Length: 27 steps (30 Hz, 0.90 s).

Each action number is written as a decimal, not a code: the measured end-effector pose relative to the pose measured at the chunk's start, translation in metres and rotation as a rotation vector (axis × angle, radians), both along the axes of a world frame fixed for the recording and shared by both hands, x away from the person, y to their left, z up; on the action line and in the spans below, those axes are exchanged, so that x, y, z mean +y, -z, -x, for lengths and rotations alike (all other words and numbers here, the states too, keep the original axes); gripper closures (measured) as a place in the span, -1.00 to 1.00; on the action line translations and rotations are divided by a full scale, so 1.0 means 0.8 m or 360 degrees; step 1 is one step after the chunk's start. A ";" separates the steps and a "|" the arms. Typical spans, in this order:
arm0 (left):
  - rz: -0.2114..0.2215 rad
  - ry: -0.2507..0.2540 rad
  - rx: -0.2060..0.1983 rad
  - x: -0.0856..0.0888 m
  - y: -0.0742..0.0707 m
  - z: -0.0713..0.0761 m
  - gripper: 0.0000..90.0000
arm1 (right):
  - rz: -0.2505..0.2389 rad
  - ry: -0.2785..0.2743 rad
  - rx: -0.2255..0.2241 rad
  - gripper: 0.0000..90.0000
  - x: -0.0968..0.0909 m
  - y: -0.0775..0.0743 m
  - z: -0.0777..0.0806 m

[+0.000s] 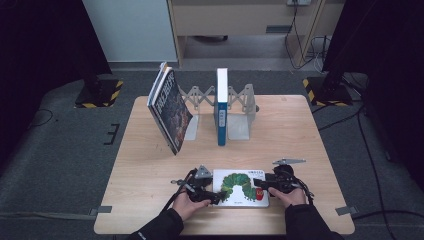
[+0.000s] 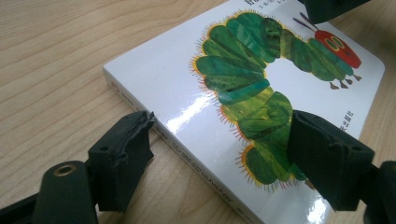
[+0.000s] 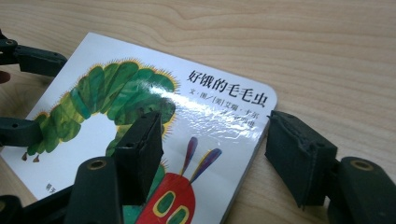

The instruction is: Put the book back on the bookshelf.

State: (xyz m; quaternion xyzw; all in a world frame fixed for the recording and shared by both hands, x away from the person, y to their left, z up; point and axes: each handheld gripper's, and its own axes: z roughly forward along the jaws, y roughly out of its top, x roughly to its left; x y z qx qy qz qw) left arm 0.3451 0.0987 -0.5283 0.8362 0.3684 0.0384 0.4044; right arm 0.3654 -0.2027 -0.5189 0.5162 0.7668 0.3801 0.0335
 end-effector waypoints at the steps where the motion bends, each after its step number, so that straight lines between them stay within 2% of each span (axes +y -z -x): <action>1: -0.0001 0.0001 -0.0001 0.000 0.000 0.000 -0.55 | -0.0014 -0.0003 0.0004 -0.20 0.001 0.000 0.001; 4: 0.0000 0.0002 -0.0001 0.000 0.000 0.000 -0.56 | -0.0029 0.0003 0.0006 -0.20 0.000 0.000 0.001; 7: 0.0006 0.0008 -0.0001 -0.001 0.000 0.000 -0.59 | -0.0078 0.0022 0.0016 -0.19 -0.002 -0.002 0.001; 12: 0.0021 0.0000 -0.0011 0.000 0.000 -0.001 -0.62 | -0.0138 0.0036 -0.0025 -0.18 -0.005 -0.006 0.001; 15: 0.0037 0.0004 -0.0031 0.000 -0.001 -0.003 -0.65 | -0.0227 0.0044 -0.0108 -0.18 -0.008 -0.012 -0.002; 18: 0.0054 0.0003 -0.0028 0.000 -0.001 -0.003 -0.68 | -0.0322 0.0069 -0.0151 -0.19 -0.010 -0.017 -0.004; 21: 0.0063 0.0010 -0.0030 0.000 0.000 -0.004 -0.72 | -0.0367 0.0073 -0.0184 -0.21 -0.010 -0.020 -0.005; 27: 0.0073 0.0038 -0.0038 -0.001 0.002 -0.003 -0.82 | -0.0406 0.0076 -0.0219 -0.34 -0.008 -0.022 -0.002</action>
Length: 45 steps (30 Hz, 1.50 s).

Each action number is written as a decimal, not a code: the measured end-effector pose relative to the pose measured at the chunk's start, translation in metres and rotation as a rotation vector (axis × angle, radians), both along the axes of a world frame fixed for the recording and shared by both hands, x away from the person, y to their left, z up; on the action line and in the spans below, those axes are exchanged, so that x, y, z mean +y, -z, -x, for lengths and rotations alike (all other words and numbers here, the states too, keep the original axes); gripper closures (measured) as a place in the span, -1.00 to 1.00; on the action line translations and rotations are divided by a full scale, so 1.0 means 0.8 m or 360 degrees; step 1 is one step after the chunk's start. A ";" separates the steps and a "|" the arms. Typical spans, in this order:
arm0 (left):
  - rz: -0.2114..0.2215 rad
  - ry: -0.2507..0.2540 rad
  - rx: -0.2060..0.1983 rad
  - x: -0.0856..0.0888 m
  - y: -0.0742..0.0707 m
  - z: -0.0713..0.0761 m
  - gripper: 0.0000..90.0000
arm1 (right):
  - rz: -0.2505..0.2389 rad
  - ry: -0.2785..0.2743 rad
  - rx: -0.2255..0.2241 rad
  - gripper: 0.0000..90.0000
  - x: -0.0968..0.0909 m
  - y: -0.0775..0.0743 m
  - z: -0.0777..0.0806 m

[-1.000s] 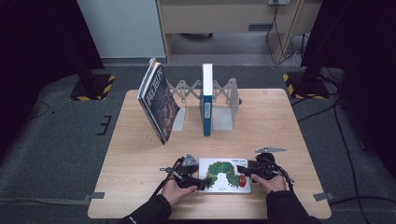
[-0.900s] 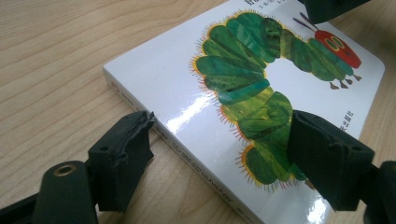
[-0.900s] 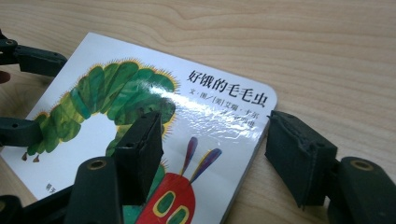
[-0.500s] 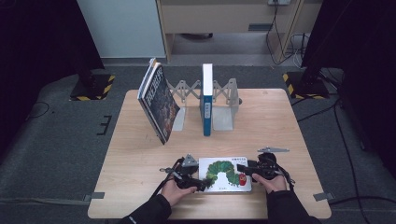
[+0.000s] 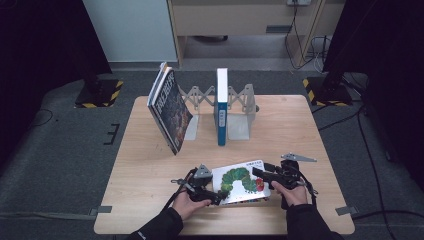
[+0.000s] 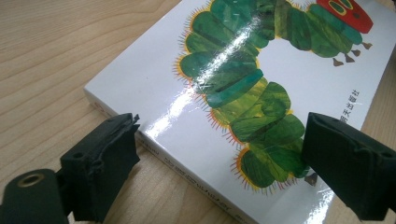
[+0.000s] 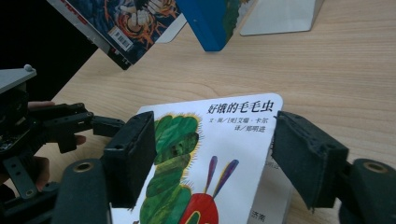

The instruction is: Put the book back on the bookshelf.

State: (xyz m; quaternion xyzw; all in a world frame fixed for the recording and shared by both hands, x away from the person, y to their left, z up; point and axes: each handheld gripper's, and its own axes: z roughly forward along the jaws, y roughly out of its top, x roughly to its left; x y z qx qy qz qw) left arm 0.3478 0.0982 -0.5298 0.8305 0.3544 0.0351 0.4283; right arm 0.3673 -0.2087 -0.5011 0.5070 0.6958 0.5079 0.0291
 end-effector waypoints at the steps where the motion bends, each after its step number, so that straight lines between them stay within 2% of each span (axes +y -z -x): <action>1: 0.0005 -0.0003 0.0001 0.000 0.000 0.001 -0.83 | 0.0000 0.0001 -0.0005 -0.37 0.001 -0.001 0.001; 4: 0.0015 -0.0002 0.0001 0.000 0.001 0.001 -0.86 | 0.0018 -0.0012 -0.0024 -0.41 0.004 -0.001 0.004; 8: 0.0046 -0.0019 0.0040 0.002 0.006 -0.001 -0.90 | 0.0022 -0.0020 -0.0021 -0.42 0.004 -0.002 0.007; 14: 0.0054 -0.0008 0.0034 0.003 0.007 -0.002 -0.92 | 0.0005 -0.0032 0.0002 -0.44 0.003 -0.002 0.011; 21: 0.0056 0.0004 0.0018 0.004 0.008 -0.002 -0.93 | 0.0072 -0.0057 0.0046 -0.51 0.005 0.000 0.013; 27: 0.0063 0.0007 0.0024 0.004 0.008 -0.003 -0.95 | 0.0005 -0.0045 0.0054 -0.44 0.001 -0.002 0.015; 30: 0.0073 0.0006 0.0030 0.004 0.009 -0.003 -0.97 | -0.0010 -0.0041 0.0035 -0.41 0.001 -0.003 0.016; 35: 0.0089 -0.0003 0.0042 0.005 0.009 -0.004 -1.00 | -0.0032 -0.0046 -0.0046 -0.37 0.003 -0.006 0.011; 38: 0.0088 -0.0004 0.0041 0.005 0.009 -0.004 -1.00 | -0.0031 -0.0038 -0.0052 -0.39 0.005 -0.005 0.007; 44: 0.0078 -0.0006 0.0037 0.004 0.009 -0.003 -1.00 | -0.0017 -0.0024 -0.0030 -0.40 0.006 -0.002 0.005; 45: 0.0079 -0.0006 0.0038 0.004 0.009 -0.003 -1.00 | -0.0018 -0.0037 -0.0004 -0.32 0.006 -0.001 0.006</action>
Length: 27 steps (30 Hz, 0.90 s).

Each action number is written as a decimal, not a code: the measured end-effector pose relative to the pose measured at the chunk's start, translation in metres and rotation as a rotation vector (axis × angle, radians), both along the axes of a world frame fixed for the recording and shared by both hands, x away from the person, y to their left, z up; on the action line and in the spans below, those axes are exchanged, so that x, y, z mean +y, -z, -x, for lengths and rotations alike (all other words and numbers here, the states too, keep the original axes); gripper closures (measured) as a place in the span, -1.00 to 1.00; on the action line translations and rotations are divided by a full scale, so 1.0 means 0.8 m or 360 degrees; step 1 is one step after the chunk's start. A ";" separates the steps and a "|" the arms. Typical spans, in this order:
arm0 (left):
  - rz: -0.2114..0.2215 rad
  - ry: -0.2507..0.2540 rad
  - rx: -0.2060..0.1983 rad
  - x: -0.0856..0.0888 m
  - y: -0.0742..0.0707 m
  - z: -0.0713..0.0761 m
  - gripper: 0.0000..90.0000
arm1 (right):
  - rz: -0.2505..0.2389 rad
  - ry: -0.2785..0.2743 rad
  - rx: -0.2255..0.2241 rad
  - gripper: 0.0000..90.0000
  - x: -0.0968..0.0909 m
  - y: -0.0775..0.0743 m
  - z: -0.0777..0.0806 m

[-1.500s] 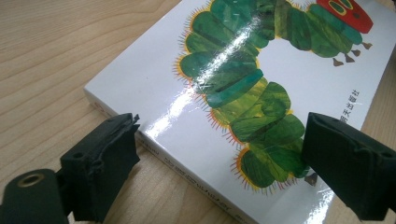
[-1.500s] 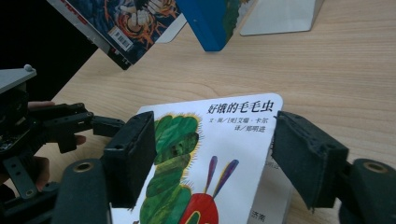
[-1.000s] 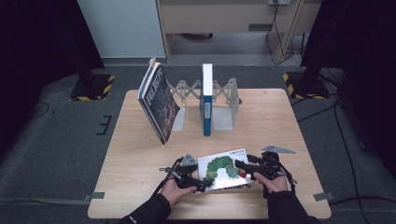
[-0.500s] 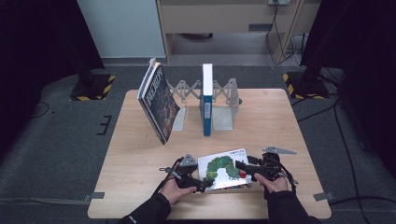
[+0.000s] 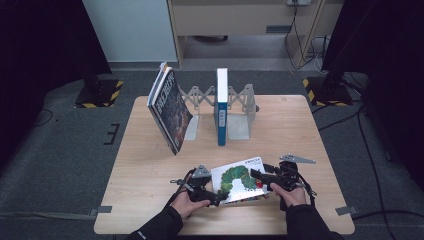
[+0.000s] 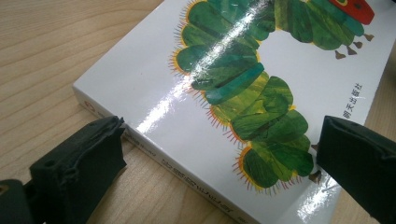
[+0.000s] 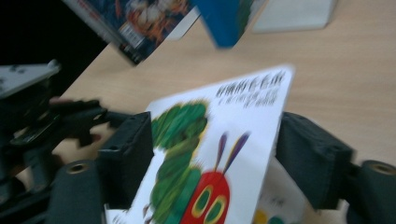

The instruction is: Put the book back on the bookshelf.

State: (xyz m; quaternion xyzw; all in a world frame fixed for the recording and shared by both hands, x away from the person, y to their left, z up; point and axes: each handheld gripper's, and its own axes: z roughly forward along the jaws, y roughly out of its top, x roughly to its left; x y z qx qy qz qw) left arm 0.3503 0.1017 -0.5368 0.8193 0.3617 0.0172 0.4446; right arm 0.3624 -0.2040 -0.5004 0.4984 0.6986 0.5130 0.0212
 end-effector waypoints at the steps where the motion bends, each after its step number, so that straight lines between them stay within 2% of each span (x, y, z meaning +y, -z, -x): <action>1: 0.0003 0.0000 0.0001 0.000 0.000 0.000 -1.00 | -0.0026 -0.0045 0.0045 -0.34 0.001 0.002 0.001; 2: 0.0003 0.0000 0.0001 0.000 0.000 0.000 -1.00 | -0.0009 -0.0080 0.0073 -0.35 0.007 0.004 0.002; 4: 0.0002 0.0000 0.0001 0.000 0.000 0.000 -1.00 | 0.0099 -0.0118 0.0044 -0.35 0.013 0.004 0.003; 7: -0.0001 -0.0001 -0.0001 0.000 0.000 0.000 -1.00 | 0.0091 -0.0123 0.0093 -0.36 0.014 0.006 0.000; 11: 0.0000 0.0000 0.0000 0.000 0.000 0.000 -1.00 | 0.0123 -0.0141 0.0095 -0.32 0.014 0.008 -0.003; 21: 0.0007 -0.0007 0.0000 0.001 0.000 0.000 -0.99 | 0.0197 -0.0176 0.0123 -0.03 0.015 0.011 -0.015; 27: 0.0025 -0.0027 0.0048 0.007 -0.003 -0.004 -0.85 | 0.0134 -0.0166 0.0157 0.18 0.008 0.009 -0.018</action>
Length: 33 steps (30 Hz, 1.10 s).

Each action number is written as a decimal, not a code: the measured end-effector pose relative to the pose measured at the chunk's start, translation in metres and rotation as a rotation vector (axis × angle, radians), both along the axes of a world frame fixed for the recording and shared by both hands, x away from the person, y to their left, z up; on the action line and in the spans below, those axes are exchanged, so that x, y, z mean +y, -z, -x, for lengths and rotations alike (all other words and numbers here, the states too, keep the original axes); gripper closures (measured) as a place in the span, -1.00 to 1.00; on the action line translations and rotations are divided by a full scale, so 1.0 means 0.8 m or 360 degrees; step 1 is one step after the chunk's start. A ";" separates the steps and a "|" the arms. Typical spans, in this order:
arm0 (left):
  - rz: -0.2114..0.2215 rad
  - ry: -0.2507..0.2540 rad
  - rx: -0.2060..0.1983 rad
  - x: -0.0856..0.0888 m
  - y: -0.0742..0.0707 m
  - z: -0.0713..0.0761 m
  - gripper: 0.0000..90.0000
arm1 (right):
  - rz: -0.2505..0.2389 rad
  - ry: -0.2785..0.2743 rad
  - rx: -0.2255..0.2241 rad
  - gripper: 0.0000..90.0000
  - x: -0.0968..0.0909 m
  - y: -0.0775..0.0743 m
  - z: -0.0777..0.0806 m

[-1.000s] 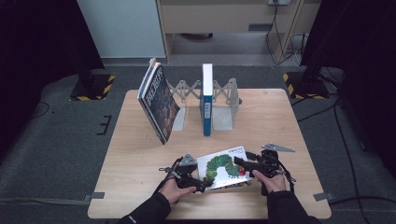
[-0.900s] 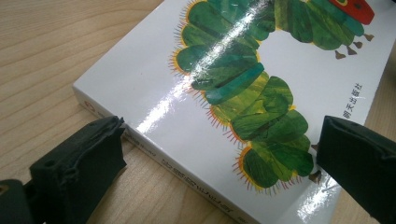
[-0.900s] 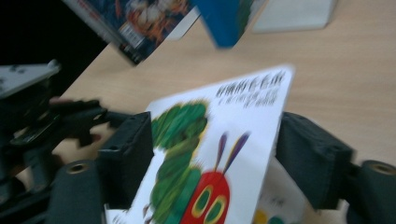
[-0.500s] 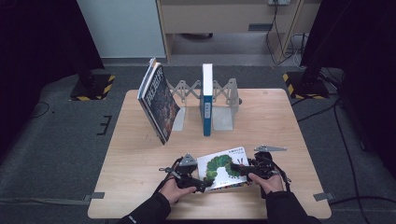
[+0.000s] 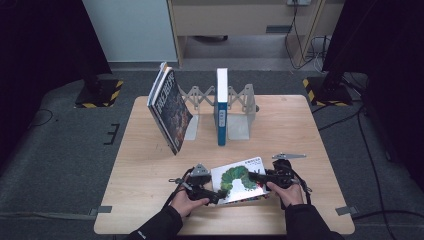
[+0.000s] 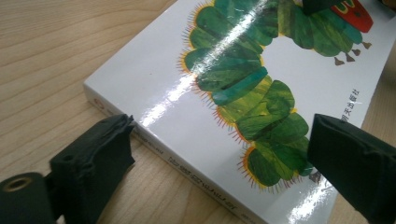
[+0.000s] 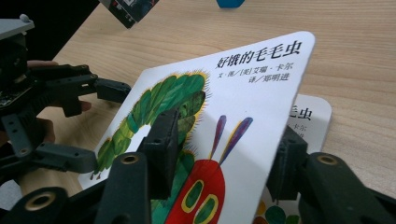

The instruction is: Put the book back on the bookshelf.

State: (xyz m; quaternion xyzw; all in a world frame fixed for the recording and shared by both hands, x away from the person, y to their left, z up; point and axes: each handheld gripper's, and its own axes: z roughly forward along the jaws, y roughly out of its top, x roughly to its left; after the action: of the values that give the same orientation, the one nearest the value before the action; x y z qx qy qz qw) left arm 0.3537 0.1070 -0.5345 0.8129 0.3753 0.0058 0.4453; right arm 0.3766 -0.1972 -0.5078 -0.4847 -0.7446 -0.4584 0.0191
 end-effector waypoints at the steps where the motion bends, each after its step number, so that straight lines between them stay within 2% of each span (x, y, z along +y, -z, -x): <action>1: 0.0011 -0.0010 0.0020 0.001 -0.001 -0.001 -0.83 | -0.0005 -0.0001 0.0003 0.20 -0.001 0.000 0.000; 6: 0.0029 -0.0036 0.0048 0.004 -0.003 -0.003 -0.73 | -0.0024 0.0001 0.0004 0.30 -0.003 -0.002 -0.001; 10: 0.0034 -0.0043 0.0043 0.003 -0.004 -0.003 -0.70 | -0.0044 -0.0004 -0.0008 0.38 -0.005 -0.005 -0.001; 11: 0.0033 -0.0046 0.0039 0.003 -0.004 -0.003 -0.69 | -0.0079 -0.0004 -0.0017 0.47 -0.006 -0.007 -0.001; 14: 0.0035 -0.0043 0.0047 0.003 -0.004 -0.003 -0.68 | -0.0117 -0.0006 -0.0018 0.54 -0.008 -0.009 0.000; 15: 0.0032 -0.0041 0.0048 0.003 -0.004 -0.003 -0.68 | -0.0158 -0.0015 -0.0030 0.62 -0.009 -0.012 0.001; 18: 0.0052 -0.0048 0.0064 0.003 -0.004 -0.004 -0.68 | -0.0204 -0.0022 -0.0038 0.70 -0.010 -0.016 0.002; 20: 0.0058 -0.0048 0.0071 0.003 -0.004 -0.004 -0.68 | -0.0248 -0.0036 -0.0064 0.72 -0.011 -0.018 0.002; 22: 0.0059 -0.0046 0.0074 0.003 -0.004 -0.004 -0.69 | -0.0248 -0.0040 -0.0071 0.72 -0.010 -0.019 0.003; 24: 0.0069 -0.0043 0.0083 0.004 -0.004 -0.005 -0.70 | -0.0254 -0.0053 -0.0111 0.74 -0.009 -0.022 0.004; 28: 0.0080 -0.0039 0.0085 0.005 -0.004 -0.006 -0.71 | -0.0272 -0.0058 -0.0113 0.76 -0.008 -0.024 0.005; 33: 0.0114 -0.0034 0.0112 0.006 -0.002 -0.008 -0.77 | -0.0299 -0.0086 -0.0164 0.79 -0.008 -0.031 0.007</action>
State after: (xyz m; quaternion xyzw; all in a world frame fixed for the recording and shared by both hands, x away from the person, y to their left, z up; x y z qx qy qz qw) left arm 0.3603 0.1115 -0.5332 0.7922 0.3992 -0.0314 0.4604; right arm 0.3707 -0.2036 -0.4830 -0.4362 -0.7113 -0.5498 0.0384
